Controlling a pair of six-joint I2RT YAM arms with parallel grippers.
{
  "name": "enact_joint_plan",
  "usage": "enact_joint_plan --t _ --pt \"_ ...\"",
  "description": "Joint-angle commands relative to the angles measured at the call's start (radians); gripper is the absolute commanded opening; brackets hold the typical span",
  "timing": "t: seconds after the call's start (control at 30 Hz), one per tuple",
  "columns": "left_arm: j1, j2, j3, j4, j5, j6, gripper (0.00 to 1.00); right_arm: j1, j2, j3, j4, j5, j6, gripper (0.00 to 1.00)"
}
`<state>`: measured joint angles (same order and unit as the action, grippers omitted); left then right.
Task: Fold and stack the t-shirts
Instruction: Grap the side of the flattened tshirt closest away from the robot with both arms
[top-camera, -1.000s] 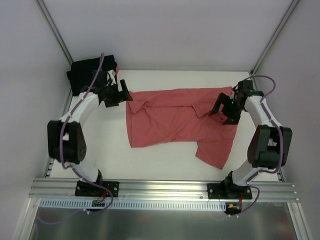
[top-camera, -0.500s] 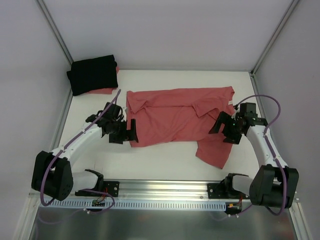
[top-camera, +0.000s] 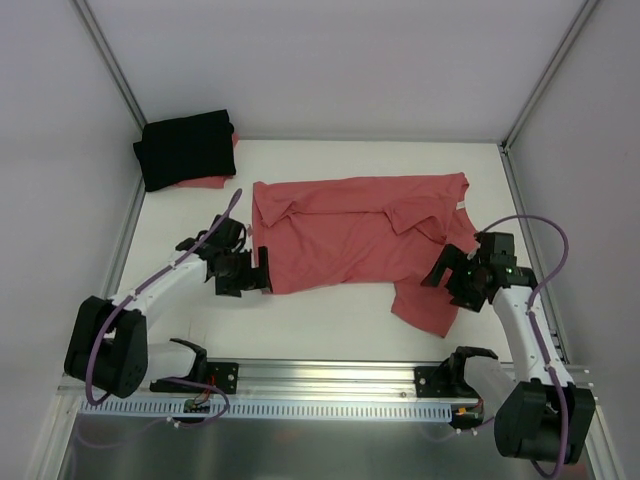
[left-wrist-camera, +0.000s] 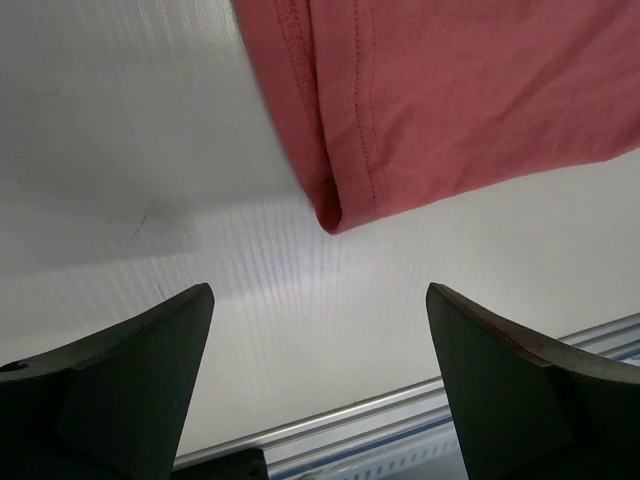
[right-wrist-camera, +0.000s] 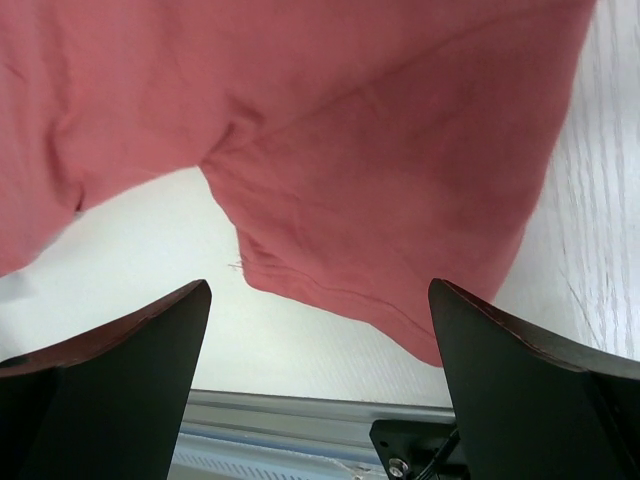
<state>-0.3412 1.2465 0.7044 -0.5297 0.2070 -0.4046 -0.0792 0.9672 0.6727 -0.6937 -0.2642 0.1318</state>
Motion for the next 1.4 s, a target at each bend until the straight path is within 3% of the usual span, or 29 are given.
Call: enact_joint_plan --t 0.0,0.47,0.77,0.97,1.37 --pt "-0.007 0.06 -0.003 0.076 -0.017 -0.01 0.89 -0.008 -0.068 -0.038 -0.015 0.05 0.031 0.97" --pt "-0.007 0.142 0.06 0.12 0.006 -0.011 0.89 -0.005 -0.05 0.016 -0.253 0.33 0.157 0.97" --pt "-0.007 0.148 0.063 0.129 0.014 -0.016 0.89 0.01 -0.03 0.001 -0.257 0.301 0.189 0.97" --pt "-0.007 0.151 0.067 0.132 0.022 -0.011 0.89 0.016 -0.051 -0.111 -0.201 0.204 0.258 0.97" --pt "-0.007 0.139 0.084 0.109 0.023 0.006 0.89 0.033 -0.044 -0.205 -0.122 0.174 0.308 0.99"
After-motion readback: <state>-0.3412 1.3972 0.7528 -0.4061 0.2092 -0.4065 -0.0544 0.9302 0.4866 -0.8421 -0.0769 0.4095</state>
